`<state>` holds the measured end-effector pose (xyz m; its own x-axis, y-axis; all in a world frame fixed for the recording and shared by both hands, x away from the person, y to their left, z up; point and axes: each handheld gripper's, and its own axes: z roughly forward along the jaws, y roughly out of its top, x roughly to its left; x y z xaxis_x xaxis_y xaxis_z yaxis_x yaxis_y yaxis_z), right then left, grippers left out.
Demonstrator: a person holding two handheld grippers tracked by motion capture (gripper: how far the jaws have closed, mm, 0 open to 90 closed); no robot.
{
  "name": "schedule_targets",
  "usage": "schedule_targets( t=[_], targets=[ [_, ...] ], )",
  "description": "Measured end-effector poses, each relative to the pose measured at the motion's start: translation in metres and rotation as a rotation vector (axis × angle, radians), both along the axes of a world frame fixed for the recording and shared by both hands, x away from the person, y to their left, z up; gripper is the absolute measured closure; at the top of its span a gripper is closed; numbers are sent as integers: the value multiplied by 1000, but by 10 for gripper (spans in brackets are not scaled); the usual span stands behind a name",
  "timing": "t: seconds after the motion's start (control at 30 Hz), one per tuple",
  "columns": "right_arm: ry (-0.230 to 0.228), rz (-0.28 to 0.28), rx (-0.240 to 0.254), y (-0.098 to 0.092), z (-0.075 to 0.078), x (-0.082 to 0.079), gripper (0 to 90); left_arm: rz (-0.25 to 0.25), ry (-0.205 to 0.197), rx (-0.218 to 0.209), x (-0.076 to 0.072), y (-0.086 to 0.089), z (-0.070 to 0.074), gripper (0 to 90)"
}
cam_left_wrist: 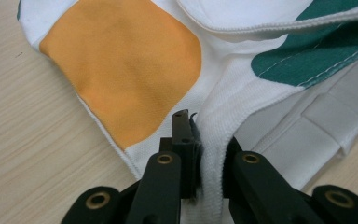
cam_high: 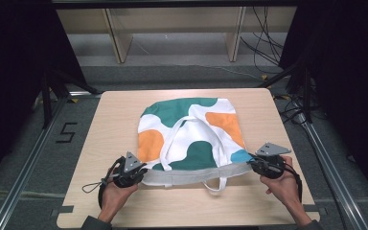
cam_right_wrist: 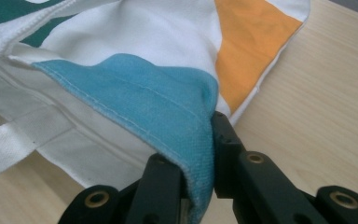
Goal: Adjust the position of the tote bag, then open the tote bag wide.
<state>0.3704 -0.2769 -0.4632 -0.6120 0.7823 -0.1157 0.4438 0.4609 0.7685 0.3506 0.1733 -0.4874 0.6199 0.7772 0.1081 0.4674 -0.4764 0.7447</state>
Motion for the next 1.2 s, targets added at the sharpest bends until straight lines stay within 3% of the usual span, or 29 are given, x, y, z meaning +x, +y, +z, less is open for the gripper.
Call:
schedule_targets(
  t=[0.07, 0.1, 0.13, 0.2, 0.33, 0.37, 0.47, 0.5, 0.67, 0.8, 0.87, 0.9, 1.0, 1.03, 1.13, 1.2],
  targets=[
    [12, 2, 20, -1, 0, -5, 833, 13, -11, -38, -3, -2, -1, 837],
    [20, 6, 29, -2, 1, -10, 833, -11, -8, -12, -4, 0, 1, 837],
    [14, 11, 31, -4, 2, -15, 833, -3, -4, -31, -5, -1, 1, 838],
    [16, 17, 47, -7, 2, -26, 833, -18, -1, -30, -8, -1, 3, 837],
    [24, 19, 56, -10, 1, -35, 833, -39, -10, -27, -15, -3, 6, 834],
    [47, 15, 71, -11, 1, -40, 833, -50, -19, -28, -18, -3, 8, 833],
    [31, 20, 84, -13, 1, -43, 832, -40, -15, -51, -20, -3, 7, 825],
    [15, 30, 71, -13, 2, -43, 831, -38, -8, -41, -21, -2, 7, 820],
    [39, 16, 84, -10, 2, -49, 831, -51, -23, -32, -24, -1, 8, 820],
    [25, 23, 84, -12, 3, -50, 831, -44, -16, -55, -27, -1, 9, 821],
    [40, 28, 94, -12, 2, -51, 831, -57, -31, -40, -27, 0, 9, 821],
    [4, 24, 77, -13, 2, -51, 831, -59, -30, -40, -28, 0, 10, 822],
    [24, 14, 90, -12, 4, -52, 831, -47, -41, -53, -28, -1, 10, 823],
    [17, 25, 86, -12, 4, -51, 831, -43, -42, -78, -28, -1, 9, 824],
    [16, 18, 89, -12, 5, -51, 831, -35, -35, -85, -29, -1, 11, 826],
    [40, 7, 101, -11, 6, -54, 831, -41, -34, -92, -29, 0, 13, 827]
  ],
)
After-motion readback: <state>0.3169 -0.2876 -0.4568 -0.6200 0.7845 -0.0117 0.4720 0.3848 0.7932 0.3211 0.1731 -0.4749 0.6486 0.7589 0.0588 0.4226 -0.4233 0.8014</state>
